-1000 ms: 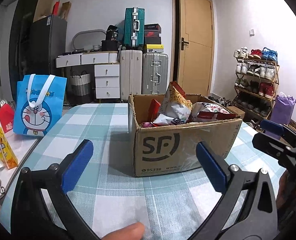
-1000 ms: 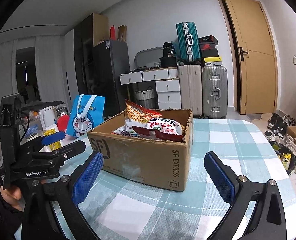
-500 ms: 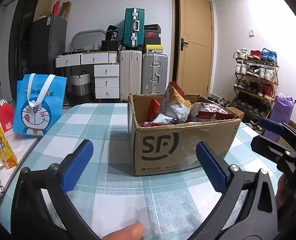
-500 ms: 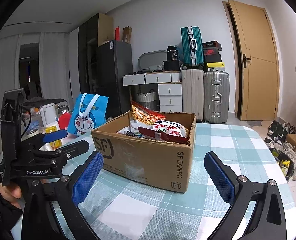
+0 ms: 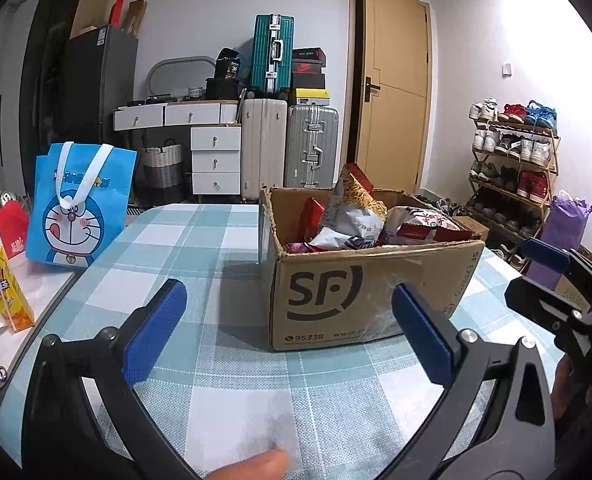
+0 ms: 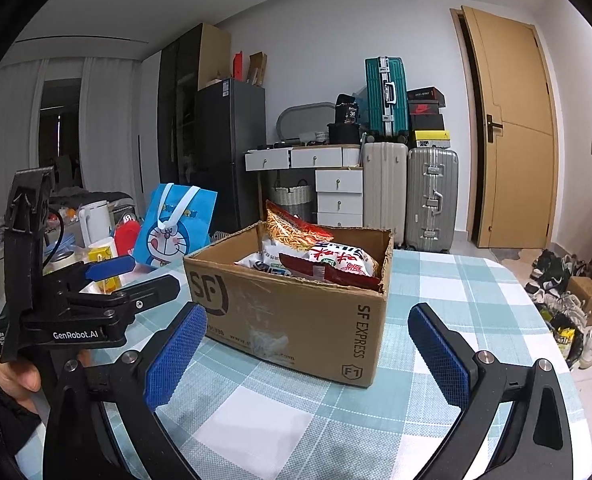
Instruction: Organize snacks
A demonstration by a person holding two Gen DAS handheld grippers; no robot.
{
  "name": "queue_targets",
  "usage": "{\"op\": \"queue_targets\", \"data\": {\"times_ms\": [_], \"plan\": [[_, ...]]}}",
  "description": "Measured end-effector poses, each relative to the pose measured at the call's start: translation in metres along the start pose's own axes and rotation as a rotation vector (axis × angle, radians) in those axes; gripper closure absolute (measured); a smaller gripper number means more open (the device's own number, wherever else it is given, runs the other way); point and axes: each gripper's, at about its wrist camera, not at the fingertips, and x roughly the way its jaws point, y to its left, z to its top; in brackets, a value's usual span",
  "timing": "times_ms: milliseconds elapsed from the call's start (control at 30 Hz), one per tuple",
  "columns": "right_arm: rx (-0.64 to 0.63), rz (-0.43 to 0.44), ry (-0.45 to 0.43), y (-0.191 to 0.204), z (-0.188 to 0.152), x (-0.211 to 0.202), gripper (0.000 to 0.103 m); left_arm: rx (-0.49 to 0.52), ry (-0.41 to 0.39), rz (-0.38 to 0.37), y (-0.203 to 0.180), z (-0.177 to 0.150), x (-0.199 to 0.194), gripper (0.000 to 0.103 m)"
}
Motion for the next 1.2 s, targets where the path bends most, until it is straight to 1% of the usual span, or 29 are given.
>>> {"op": "queue_targets", "data": {"times_ms": [1200], "plan": [[0.004, 0.002, 0.000, -0.0002, 0.0001, 0.0006, 0.000, 0.015, -0.008, -0.005, -0.0077, -0.0043, -0.0037, 0.000]]}}
